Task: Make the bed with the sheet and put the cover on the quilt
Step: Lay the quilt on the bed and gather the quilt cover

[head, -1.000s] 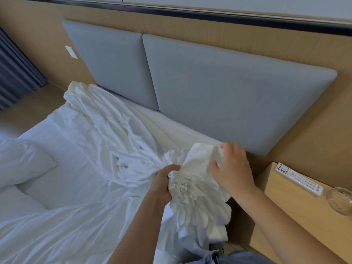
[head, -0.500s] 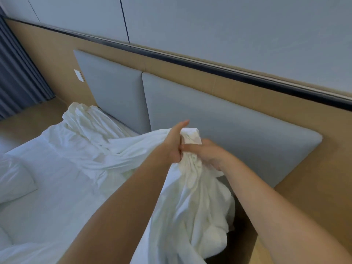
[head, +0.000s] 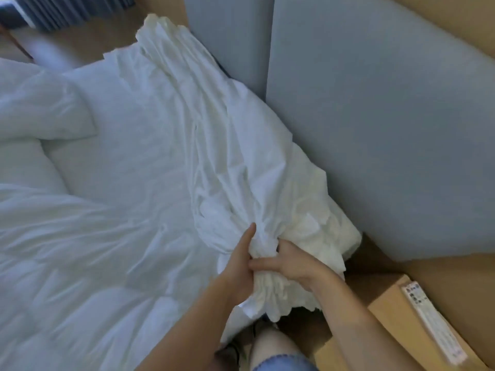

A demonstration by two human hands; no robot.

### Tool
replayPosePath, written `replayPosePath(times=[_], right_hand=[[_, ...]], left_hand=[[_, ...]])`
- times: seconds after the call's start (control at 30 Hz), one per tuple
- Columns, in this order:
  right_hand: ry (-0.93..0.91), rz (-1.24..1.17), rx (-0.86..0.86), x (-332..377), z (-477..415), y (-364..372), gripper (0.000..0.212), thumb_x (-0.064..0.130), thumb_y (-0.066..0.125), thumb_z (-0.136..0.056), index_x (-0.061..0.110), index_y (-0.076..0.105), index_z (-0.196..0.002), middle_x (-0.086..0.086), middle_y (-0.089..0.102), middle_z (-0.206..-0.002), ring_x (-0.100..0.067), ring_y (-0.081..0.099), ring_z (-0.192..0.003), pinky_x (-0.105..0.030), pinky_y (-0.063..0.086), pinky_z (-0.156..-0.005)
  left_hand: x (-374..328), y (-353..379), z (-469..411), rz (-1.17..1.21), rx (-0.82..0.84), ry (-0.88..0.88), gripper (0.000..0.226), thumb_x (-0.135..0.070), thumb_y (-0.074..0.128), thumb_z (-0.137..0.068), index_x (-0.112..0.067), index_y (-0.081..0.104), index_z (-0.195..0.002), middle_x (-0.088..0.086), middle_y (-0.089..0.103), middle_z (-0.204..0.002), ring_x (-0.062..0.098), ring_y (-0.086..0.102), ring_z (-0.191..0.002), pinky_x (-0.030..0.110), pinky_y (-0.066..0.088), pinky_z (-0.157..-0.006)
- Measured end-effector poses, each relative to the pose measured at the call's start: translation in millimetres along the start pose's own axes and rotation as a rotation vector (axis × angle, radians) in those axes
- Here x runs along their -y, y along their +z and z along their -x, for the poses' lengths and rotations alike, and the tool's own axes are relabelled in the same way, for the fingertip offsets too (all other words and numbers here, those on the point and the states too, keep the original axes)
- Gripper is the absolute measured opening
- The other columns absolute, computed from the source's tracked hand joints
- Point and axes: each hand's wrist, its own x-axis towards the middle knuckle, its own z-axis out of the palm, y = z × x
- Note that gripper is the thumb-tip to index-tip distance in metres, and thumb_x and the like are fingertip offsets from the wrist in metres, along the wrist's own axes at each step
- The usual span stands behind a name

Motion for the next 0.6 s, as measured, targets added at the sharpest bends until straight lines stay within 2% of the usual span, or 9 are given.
replayPosePath(times=[0.1,0.23,0.37,0.43,0.5,0.57,0.6], right_hand=[[-0.025,-0.108,0.021,-23,-28,34,0.039,0.010,0.078,-0.075,0.020,0.064,-0.110,0.003,0.073,-0.101,-0.010,0.068,-0.097,-0.028,0.054,-0.087],[-0.067,-0.038,0.040,-33,-53,51,0.041,0.007,0.078,-0.073,0.021,0.065,-0.109,0.005,0.073,-0.100,-0.007,0.068,-0.095,-0.025,0.054,-0.084],[-0.103,0.012,-0.024,-37,-66,55,0.028,0.004,0.073,-0.076,0.020,0.069,-0.099,0.003,0.074,-0.093,-0.007,0.069,-0.089,-0.018,0.055,-0.073],[-0.110,0.014,-0.141,-45,-71,59,0.023,0.002,0.068,-0.080,0.018,0.070,-0.096,0.001,0.074,-0.091,-0.009,0.070,-0.086,-0.020,0.056,-0.071],[-0.088,-0.048,-0.245,-57,-75,65,0.020,0.002,0.065,-0.083,0.016,0.070,-0.097,0.002,0.074,-0.087,-0.010,0.070,-0.082,-0.019,0.055,-0.065],[-0.055,-0.138,-0.321,-67,-79,71,0.017,0.005,0.066,-0.082,0.019,0.069,-0.093,0.005,0.073,-0.082,-0.009,0.070,-0.080,-0.017,0.053,-0.063],[-0.041,-0.161,-0.355,-72,-81,73,0.017,0.006,0.067,-0.082,0.021,0.069,-0.090,0.007,0.072,-0.080,-0.009,0.069,-0.080,-0.019,0.053,-0.065]], left_hand=[[10,-37,-2,0.125,-0.049,0.010,0.069,-0.062,0.048,-0.075,-0.016,0.059,-0.125,0.009,0.065,-0.122,0.026,0.058,-0.116,0.044,0.040,-0.105],[2,-66,-6,0.157,0.044,-0.050,0.069,-0.061,0.050,-0.074,-0.014,0.059,-0.124,0.012,0.062,-0.125,0.026,0.057,-0.118,0.040,0.042,-0.103],[0,-83,-19,-0.005,0.118,-0.053,0.061,-0.056,0.042,-0.087,-0.015,0.051,-0.131,0.007,0.057,-0.130,0.020,0.054,-0.121,0.032,0.043,-0.100],[7,-93,-26,-0.087,0.118,-0.026,0.052,-0.053,0.037,-0.093,-0.018,0.051,-0.129,0.004,0.056,-0.131,0.015,0.051,-0.123,0.031,0.039,-0.104],[17,-104,-26,-0.164,0.174,0.022,0.043,-0.049,0.039,-0.094,-0.022,0.055,-0.122,0.000,0.059,-0.128,0.013,0.052,-0.123,0.031,0.036,-0.107],[32,-119,-23,-0.374,0.130,0.131,0.036,-0.044,0.046,-0.094,-0.023,0.058,-0.121,-0.008,0.063,-0.120,0.007,0.056,-0.116,0.030,0.038,-0.105],[40,-129,-20,-0.540,0.041,0.212,0.031,-0.039,0.049,-0.094,-0.024,0.060,-0.119,-0.014,0.063,-0.115,0.003,0.057,-0.111,0.027,0.040,-0.102]])
